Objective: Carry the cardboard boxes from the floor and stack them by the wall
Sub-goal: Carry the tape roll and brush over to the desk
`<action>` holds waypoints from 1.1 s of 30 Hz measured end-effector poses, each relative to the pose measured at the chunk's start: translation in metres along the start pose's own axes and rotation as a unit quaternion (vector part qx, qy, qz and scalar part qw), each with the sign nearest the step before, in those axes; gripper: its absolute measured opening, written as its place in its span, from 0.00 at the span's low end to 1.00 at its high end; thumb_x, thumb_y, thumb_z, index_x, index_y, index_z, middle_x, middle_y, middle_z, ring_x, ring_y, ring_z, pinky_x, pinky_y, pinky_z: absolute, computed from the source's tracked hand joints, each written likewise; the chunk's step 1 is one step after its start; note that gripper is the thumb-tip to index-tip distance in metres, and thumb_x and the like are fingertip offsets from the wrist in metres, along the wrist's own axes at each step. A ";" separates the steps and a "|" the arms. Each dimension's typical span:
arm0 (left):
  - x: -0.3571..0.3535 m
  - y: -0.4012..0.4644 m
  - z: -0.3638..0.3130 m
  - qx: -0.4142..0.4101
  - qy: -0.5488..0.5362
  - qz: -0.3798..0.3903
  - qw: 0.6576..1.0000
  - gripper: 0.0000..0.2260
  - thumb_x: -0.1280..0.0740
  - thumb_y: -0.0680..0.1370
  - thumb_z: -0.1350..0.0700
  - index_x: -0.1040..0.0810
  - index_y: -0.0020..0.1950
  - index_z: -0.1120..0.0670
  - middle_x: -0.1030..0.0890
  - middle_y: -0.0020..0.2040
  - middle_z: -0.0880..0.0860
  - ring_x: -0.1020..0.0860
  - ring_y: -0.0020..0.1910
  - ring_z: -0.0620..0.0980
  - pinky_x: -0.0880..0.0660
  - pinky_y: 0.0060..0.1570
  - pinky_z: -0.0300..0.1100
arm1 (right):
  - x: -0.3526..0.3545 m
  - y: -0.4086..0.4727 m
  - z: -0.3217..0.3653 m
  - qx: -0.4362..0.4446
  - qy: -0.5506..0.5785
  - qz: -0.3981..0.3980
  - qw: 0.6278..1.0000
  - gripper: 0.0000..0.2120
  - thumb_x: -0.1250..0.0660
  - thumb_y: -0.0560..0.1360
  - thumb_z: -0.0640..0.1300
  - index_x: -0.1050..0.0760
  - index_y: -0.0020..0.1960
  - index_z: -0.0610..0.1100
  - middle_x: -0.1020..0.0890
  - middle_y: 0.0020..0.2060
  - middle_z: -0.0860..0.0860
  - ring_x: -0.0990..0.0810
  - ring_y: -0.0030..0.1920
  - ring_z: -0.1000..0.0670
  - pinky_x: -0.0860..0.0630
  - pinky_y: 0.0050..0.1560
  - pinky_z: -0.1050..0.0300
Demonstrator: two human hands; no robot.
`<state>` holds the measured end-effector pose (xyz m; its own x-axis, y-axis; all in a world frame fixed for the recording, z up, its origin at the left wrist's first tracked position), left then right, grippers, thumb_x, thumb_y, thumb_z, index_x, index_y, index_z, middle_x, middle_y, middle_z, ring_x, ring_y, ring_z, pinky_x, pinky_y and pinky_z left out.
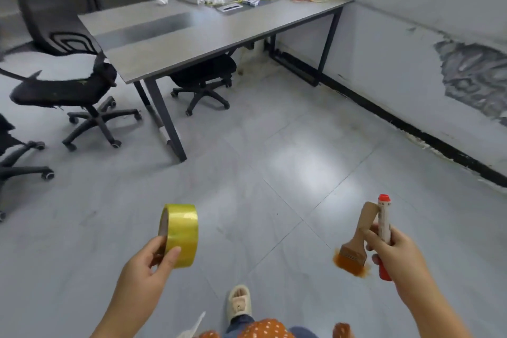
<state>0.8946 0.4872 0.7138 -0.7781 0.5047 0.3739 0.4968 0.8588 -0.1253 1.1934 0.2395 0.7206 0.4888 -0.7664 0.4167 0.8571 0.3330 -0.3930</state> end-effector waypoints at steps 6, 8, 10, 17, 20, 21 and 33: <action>-0.024 0.131 -0.041 -0.020 -0.005 0.059 0.998 0.10 0.33 0.76 0.64 0.21 0.43 0.49 0.16 0.42 0.43 0.20 0.37 0.36 0.29 0.39 0.25 | -0.022 0.075 0.058 -0.017 0.023 -0.030 0.999 0.01 0.34 0.77 0.41 0.24 0.47 0.46 0.24 0.34 0.42 0.31 0.31 0.47 0.35 0.26 0.56; -0.037 0.171 -0.051 -0.021 -0.010 0.069 0.997 0.08 0.33 0.76 0.63 0.21 0.44 0.50 0.16 0.42 0.44 0.20 0.37 0.36 0.28 0.39 0.25 | -0.030 0.104 0.074 -0.022 0.021 -0.035 0.999 0.02 0.34 0.77 0.41 0.24 0.47 0.45 0.24 0.34 0.42 0.31 0.31 0.47 0.35 0.26 0.56; -0.052 0.210 -0.059 -0.015 -0.019 0.074 0.997 0.07 0.33 0.76 0.63 0.20 0.45 0.52 0.16 0.42 0.44 0.20 0.37 0.36 0.28 0.40 0.25 | -0.037 0.138 0.089 -0.021 0.020 -0.042 0.999 0.02 0.35 0.78 0.41 0.24 0.47 0.45 0.23 0.34 0.42 0.31 0.31 0.47 0.34 0.25 0.56; -0.116 0.359 -0.095 -0.016 -0.020 0.073 0.997 0.08 0.34 0.77 0.63 0.20 0.45 0.50 0.16 0.41 0.47 0.21 0.36 0.37 0.29 0.40 0.26 | -0.046 0.302 0.158 -0.003 0.012 -0.040 0.999 0.02 0.34 0.77 0.41 0.23 0.46 0.45 0.23 0.33 0.43 0.30 0.30 0.47 0.35 0.26 0.55; -0.146 0.423 -0.124 -0.018 -0.031 0.048 0.998 0.09 0.34 0.76 0.63 0.21 0.45 0.49 0.16 0.40 0.45 0.21 0.35 0.36 0.29 0.39 0.25 | -0.043 0.377 0.203 0.014 -0.002 -0.030 0.999 0.03 0.34 0.77 0.41 0.24 0.44 0.46 0.22 0.32 0.43 0.30 0.30 0.47 0.34 0.26 0.55; -0.156 0.445 -0.136 -0.022 -0.033 0.043 0.998 0.08 0.34 0.77 0.63 0.21 0.45 0.50 0.16 0.40 0.45 0.22 0.35 0.36 0.29 0.39 0.26 | -0.043 0.402 0.221 0.023 -0.006 -0.022 0.999 0.03 0.34 0.77 0.41 0.24 0.44 0.47 0.22 0.33 0.43 0.30 0.30 0.47 0.34 0.26 0.54; -0.203 0.694 -0.180 -0.006 -0.027 -0.001 1.000 0.07 0.34 0.77 0.65 0.21 0.43 0.54 0.18 0.36 0.47 0.24 0.33 0.36 0.31 0.37 0.28 | -0.124 0.658 0.384 0.067 -0.055 0.034 0.996 0.04 0.33 0.76 0.41 0.25 0.43 0.46 0.22 0.32 0.44 0.30 0.30 0.47 0.33 0.29 0.54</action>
<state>1.4666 0.9643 0.7163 -0.7994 0.5066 0.3231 0.4991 0.8592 -0.1123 1.7592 0.7653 0.7251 0.5552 -0.6773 0.4827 0.8317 0.4584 -0.3133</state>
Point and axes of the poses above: each hand's wrist, its own y-axis towards the middle knuckle, its own x-axis out of the back of the hand, z = x × y, the point moved 1 cm from there along y, towards the middle knuckle
